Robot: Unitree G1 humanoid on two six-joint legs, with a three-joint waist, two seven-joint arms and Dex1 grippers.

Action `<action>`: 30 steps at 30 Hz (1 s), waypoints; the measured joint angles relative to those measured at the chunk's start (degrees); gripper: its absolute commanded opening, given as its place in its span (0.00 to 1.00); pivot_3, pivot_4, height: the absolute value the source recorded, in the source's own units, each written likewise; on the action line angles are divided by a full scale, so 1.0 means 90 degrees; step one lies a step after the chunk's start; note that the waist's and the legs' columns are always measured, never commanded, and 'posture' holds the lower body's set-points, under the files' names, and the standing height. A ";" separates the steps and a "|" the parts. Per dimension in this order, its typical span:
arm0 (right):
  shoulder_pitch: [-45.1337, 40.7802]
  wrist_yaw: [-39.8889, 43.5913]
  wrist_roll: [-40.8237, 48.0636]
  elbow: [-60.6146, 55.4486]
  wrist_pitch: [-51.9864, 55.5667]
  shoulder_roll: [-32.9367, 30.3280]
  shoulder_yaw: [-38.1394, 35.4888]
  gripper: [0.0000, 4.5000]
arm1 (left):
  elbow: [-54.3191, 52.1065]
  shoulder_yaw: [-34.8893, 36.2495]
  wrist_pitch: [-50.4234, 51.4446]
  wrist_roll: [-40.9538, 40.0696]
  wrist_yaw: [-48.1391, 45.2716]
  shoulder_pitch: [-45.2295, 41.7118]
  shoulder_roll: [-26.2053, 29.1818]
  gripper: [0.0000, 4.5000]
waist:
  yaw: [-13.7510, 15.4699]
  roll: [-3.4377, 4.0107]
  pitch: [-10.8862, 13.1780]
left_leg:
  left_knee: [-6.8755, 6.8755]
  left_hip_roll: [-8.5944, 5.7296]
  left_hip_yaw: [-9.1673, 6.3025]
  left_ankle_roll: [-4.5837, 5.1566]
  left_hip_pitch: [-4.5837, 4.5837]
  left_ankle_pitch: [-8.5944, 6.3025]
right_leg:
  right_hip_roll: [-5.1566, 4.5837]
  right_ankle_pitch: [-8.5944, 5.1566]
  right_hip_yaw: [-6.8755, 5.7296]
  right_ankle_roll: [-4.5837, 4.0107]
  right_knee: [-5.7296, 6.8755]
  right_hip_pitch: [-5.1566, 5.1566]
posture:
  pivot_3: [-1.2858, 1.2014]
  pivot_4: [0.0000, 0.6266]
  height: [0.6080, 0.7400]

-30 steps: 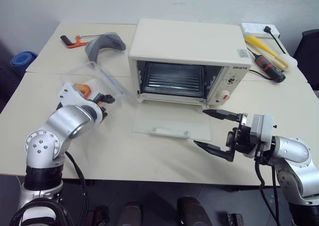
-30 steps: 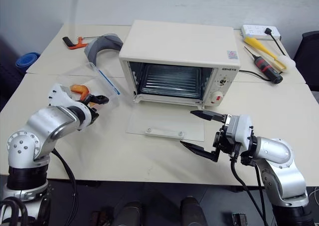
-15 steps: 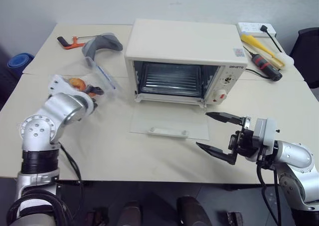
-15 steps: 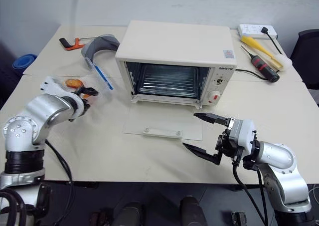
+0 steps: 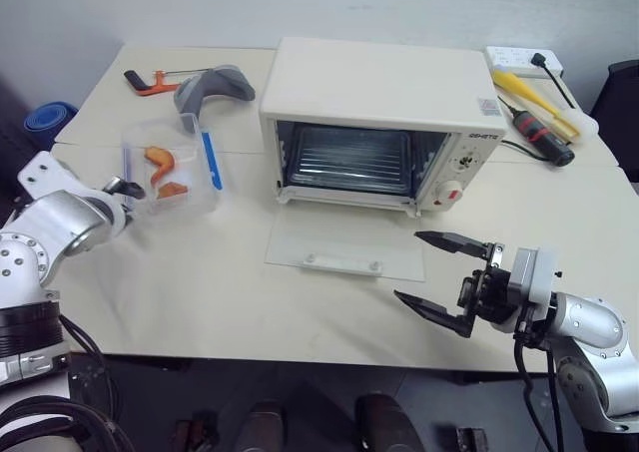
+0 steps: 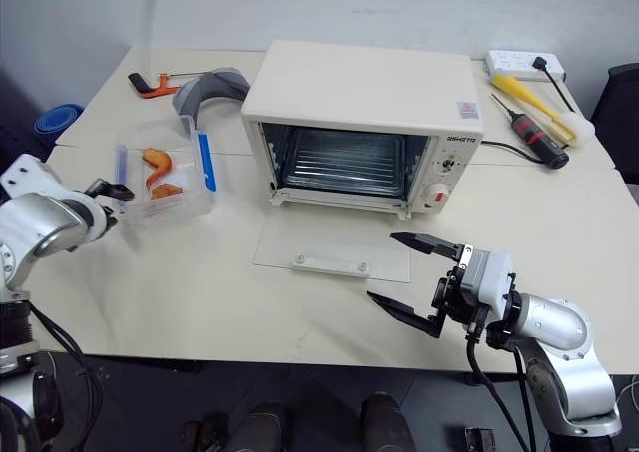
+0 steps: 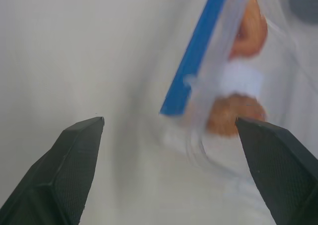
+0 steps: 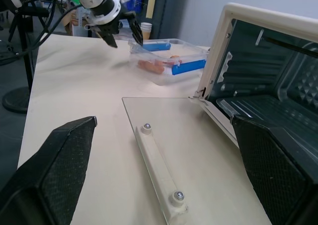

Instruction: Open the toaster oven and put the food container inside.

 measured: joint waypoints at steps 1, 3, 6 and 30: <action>0.0002 0.0010 0.0000 0.0009 -0.0005 0.0000 0.0000 1.00 | -0.0173 0.0000 0.0004 -0.0189 0.0163 0.0045 -0.0026 1.00 | -0.0004 0.0000 0.0000 | -0.0002 0.0000 -0.0003 0.0000 0.0000 0.0000 | 0.0000 0.0000 0.0001 0.0000 0.0000 -0.0002 | 0.52 0.24 1.00; 0.0007 0.0046 0.0001 0.0077 -0.0025 0.0000 -0.0001 1.00 | -0.0661 -0.0024 -0.0155 -0.0643 0.0600 0.0181 -0.0201 1.00 | -0.0004 0.0000 0.0000 | -0.0002 0.0001 -0.0004 0.0000 0.0000 0.0000 | -0.0002 0.0000 0.0001 0.0000 -0.0001 -0.0002 | 0.52 0.24 1.00; 0.0009 0.0070 -0.0001 0.0114 -0.0096 0.0001 0.0000 1.00 | -0.1069 -0.0188 -0.0553 -0.0917 0.0973 0.0167 -0.0669 1.00 | 0.0001 0.0000 0.0000 | 0.0002 -0.0001 -0.0004 -0.0001 0.0001 0.0000 | -0.0001 0.0000 0.0001 0.0000 0.0001 -0.0001 | 0.52 0.24 1.00; -0.0220 0.0138 0.0381 0.0029 -0.0048 -0.0052 -0.0118 1.00 | -0.0199 0.0277 -0.1093 0.0697 0.0644 -0.0226 -0.1270 0.08 | -0.0012 -0.0004 -0.0003 | -0.0003 -0.0030 -0.0065 -0.0001 0.0004 0.0000 | 0.0003 0.0000 0.0004 0.0001 0.0000 -0.0002 | 0.52 0.24 1.00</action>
